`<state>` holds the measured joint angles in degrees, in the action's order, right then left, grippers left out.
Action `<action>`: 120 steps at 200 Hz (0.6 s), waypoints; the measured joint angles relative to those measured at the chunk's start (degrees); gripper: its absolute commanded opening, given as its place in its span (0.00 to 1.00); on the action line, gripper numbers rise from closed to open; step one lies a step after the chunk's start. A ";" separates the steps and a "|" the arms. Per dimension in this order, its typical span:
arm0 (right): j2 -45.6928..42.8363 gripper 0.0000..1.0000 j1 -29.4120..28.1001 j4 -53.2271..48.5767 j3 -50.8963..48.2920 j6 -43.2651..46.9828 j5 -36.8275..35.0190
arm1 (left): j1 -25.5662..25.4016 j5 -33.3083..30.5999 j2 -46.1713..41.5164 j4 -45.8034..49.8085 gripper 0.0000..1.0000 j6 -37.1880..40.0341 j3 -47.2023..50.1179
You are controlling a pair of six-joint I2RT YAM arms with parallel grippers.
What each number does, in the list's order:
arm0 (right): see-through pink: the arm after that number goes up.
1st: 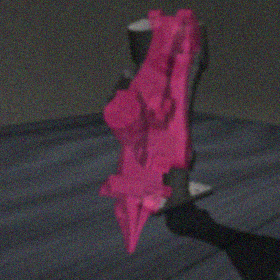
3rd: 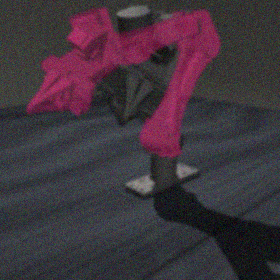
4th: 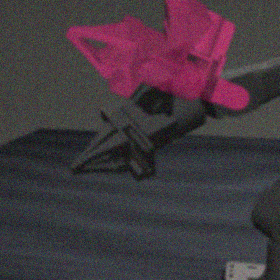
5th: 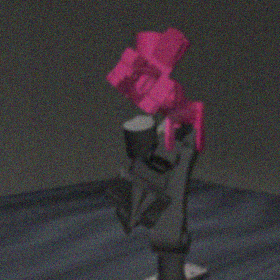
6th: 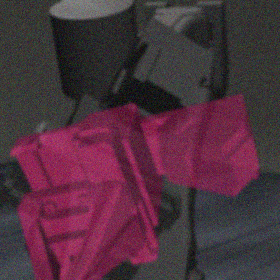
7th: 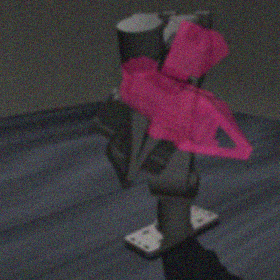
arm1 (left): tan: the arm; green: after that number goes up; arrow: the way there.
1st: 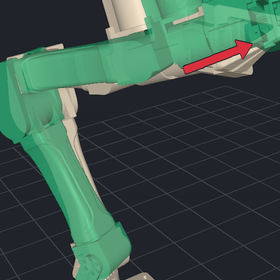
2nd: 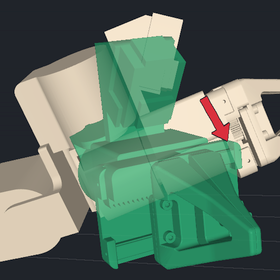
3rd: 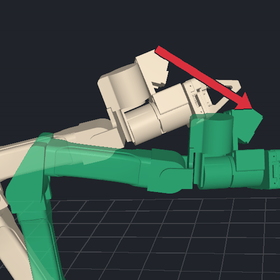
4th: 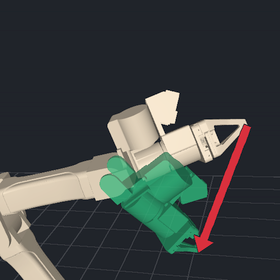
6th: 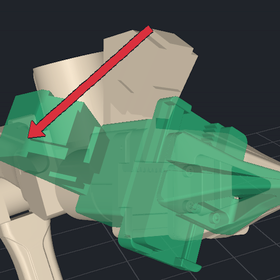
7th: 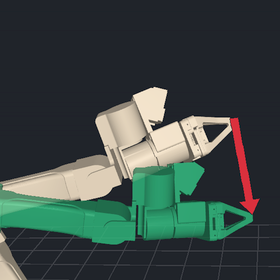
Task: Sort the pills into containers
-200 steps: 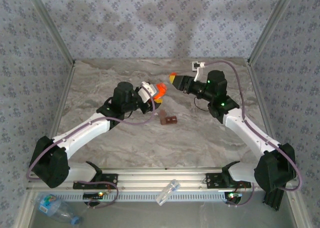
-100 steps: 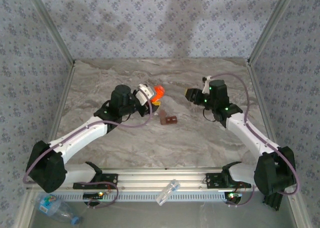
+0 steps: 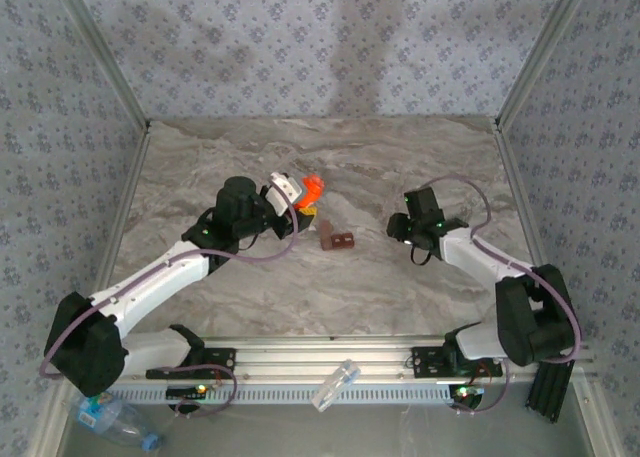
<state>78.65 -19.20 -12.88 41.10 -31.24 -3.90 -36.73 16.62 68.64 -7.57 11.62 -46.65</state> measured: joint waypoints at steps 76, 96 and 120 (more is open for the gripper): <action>7.37 0.65 -1.20 2.86 -1.51 -1.14 -3.04 | -0.15 -0.66 0.02 0.04 0.00 -1.31 0.00; 7.76 0.75 -1.38 3.50 -1.53 -1.29 -2.73 | -0.20 -1.07 0.02 0.22 0.00 -1.70 0.00; 7.30 0.78 -1.62 3.17 -1.33 -1.29 -2.23 | -0.42 -1.40 0.02 1.53 0.00 -2.32 -0.02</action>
<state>85.95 -20.82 -9.72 39.77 -32.53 -6.13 -37.15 15.22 68.66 -6.04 9.30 -46.68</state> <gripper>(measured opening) 0.776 0.549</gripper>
